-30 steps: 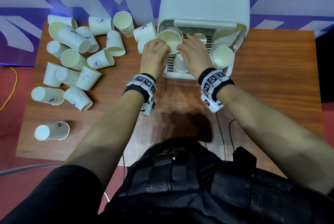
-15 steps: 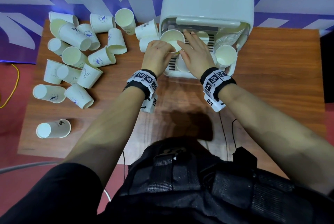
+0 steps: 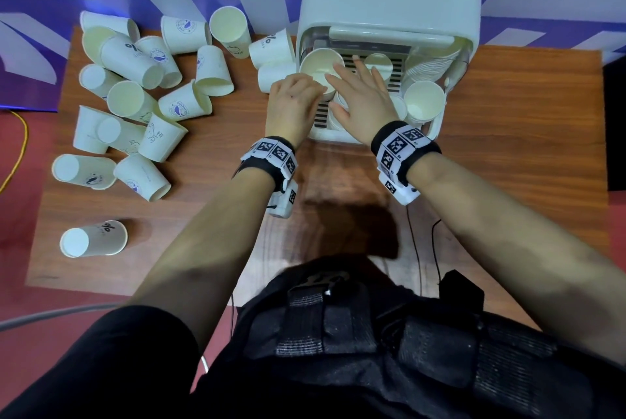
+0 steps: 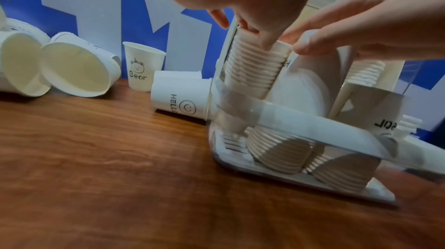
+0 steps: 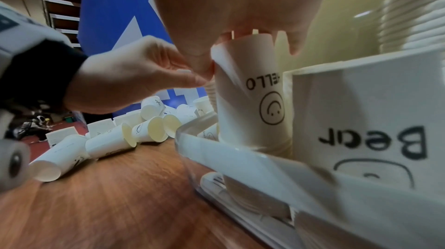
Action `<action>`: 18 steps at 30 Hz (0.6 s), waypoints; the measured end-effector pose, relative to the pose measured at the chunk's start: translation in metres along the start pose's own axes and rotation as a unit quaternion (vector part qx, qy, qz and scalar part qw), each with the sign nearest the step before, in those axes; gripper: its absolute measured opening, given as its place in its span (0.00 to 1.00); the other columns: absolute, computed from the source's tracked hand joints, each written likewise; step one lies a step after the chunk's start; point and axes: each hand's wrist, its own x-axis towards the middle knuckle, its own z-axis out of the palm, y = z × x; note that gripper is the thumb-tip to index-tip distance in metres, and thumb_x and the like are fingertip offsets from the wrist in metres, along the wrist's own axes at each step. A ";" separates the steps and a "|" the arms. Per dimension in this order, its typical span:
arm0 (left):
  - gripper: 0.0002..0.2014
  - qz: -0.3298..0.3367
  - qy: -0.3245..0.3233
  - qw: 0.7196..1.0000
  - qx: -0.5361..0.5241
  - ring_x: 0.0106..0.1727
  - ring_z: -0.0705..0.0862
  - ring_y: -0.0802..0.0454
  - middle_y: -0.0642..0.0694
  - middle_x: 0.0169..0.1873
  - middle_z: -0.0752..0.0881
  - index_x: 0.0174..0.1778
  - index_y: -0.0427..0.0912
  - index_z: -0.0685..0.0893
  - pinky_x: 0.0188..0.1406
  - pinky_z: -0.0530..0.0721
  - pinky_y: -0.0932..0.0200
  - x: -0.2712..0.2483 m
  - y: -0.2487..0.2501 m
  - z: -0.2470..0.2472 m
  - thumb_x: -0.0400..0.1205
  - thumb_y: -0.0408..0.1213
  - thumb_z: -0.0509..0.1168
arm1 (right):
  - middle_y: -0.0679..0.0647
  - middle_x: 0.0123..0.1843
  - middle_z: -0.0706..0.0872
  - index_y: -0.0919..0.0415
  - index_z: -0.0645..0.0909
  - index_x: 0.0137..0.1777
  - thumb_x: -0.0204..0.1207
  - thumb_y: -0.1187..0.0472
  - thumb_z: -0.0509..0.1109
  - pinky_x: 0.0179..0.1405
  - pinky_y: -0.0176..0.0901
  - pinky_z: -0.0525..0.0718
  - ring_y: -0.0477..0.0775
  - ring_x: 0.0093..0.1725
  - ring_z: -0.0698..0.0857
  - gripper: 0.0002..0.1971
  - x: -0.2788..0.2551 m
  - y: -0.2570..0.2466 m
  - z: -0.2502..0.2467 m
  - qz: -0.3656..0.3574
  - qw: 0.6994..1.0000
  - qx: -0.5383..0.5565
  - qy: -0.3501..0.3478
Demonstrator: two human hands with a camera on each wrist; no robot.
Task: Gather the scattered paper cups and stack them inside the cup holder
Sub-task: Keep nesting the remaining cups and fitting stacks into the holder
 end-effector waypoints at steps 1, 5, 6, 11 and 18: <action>0.09 0.000 -0.002 1.000 0.017 0.59 0.82 0.47 0.50 0.51 0.89 0.52 0.45 0.88 0.53 0.71 0.53 -0.003 -0.002 0.002 0.78 0.32 0.66 | 0.50 0.84 0.60 0.52 0.64 0.80 0.84 0.54 0.57 0.82 0.58 0.44 0.60 0.84 0.51 0.24 0.002 -0.001 0.000 0.003 1.000 -0.003 -0.004; 0.20 0.011 -0.057 0.997 0.045 0.69 0.78 0.44 0.49 0.64 0.85 0.65 0.44 0.83 0.58 0.75 0.47 -0.008 -0.005 0.002 0.77 0.27 0.64 | 0.52 0.82 0.63 0.51 0.66 0.79 0.82 0.56 0.58 0.82 0.59 0.46 0.61 0.84 0.52 0.24 0.007 -0.006 -0.001 0.012 1.000 -0.006 -0.020; 0.21 0.015 -0.071 0.996 0.045 0.70 0.77 0.43 0.49 0.65 0.84 0.66 0.44 0.82 0.59 0.75 0.46 -0.007 -0.006 0.001 0.77 0.27 0.64 | 0.52 0.82 0.63 0.51 0.65 0.79 0.82 0.56 0.58 0.82 0.59 0.46 0.61 0.84 0.52 0.25 0.008 -0.007 -0.002 0.017 1.000 -0.002 -0.024; 0.18 0.011 -0.109 0.993 0.037 0.72 0.76 0.41 0.44 0.63 0.85 0.66 0.40 0.83 0.65 0.73 0.43 0.009 -0.006 -0.007 0.80 0.29 0.63 | 0.50 0.83 0.59 0.51 0.61 0.81 0.82 0.55 0.59 0.82 0.58 0.50 0.59 0.84 0.51 0.27 0.013 -0.010 -0.006 0.051 0.998 0.026 -0.038; 0.09 -0.014 -0.028 0.998 0.048 0.57 0.82 0.42 0.48 0.51 0.89 0.48 0.43 0.90 0.49 0.80 0.48 0.011 -0.009 -0.017 0.78 0.37 0.65 | 0.57 0.85 0.53 0.55 0.57 0.83 0.79 0.55 0.65 0.81 0.53 0.54 0.58 0.83 0.53 0.33 -0.001 -0.002 -0.003 0.079 0.991 0.102 -0.017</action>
